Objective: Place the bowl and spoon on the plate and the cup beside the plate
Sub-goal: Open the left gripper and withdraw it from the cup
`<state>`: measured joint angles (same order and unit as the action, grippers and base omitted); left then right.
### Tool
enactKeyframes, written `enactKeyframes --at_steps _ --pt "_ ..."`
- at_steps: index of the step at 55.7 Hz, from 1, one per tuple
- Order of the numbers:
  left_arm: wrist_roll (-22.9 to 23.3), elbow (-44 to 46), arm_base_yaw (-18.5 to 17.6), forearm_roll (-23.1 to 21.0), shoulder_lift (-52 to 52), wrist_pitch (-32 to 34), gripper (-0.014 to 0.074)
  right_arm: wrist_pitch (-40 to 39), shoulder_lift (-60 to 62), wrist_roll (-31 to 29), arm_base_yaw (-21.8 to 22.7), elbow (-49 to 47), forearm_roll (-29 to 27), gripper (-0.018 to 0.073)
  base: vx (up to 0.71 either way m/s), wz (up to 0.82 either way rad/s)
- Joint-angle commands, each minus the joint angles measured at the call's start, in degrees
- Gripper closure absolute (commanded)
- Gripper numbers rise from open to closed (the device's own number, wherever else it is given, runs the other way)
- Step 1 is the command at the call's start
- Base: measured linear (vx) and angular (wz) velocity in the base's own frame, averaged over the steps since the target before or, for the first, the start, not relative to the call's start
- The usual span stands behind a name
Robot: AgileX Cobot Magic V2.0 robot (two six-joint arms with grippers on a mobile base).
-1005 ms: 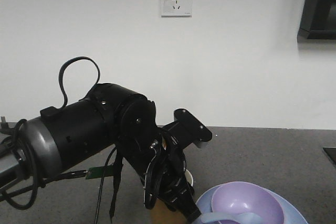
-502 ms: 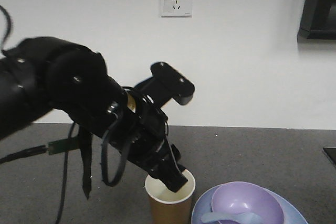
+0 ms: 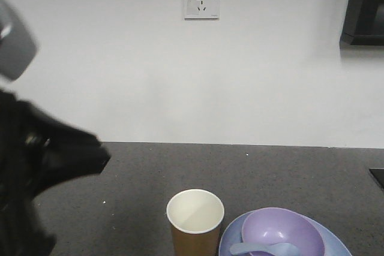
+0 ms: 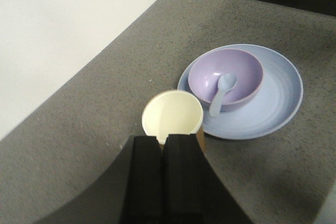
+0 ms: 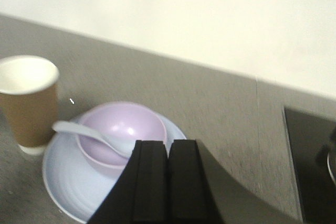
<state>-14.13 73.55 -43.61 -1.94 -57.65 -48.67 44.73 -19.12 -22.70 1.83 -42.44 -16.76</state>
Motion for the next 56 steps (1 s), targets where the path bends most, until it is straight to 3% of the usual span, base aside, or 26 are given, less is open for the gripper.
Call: enactKeyframes --at_steps 1,8,17,50,56 --pt "3.83 -11.0 -0.1 -0.15 8.52 13.74 0.0599 -2.79 3.48 -1.7 0.02 -1.54 -2.33 0.0568 0.0 0.0" --pt "8.31 -26.69 -0.1 -0.6 17.28 27.99 0.0597 -1.37 7.52 -0.78 0.02 -1.0 -1.67 0.0568 0.0 0.0" --pt "11.73 -38.08 -0.1 -0.6 22.73 39.07 0.0596 -2.25 9.16 -0.68 0.02 2.23 -1.59 0.0568 0.0 0.0" --pt "11.73 -41.81 -0.1 -0.6 23.78 38.39 0.0596 -1.39 9.16 -0.68 0.02 2.43 -1.58 0.0568 0.0 0.0" --pt "11.67 -42.13 -0.1 -0.53 23.9 41.31 0.0596 -1.39 9.16 -0.68 0.02 2.43 -1.58 0.0568 0.0 0.0"
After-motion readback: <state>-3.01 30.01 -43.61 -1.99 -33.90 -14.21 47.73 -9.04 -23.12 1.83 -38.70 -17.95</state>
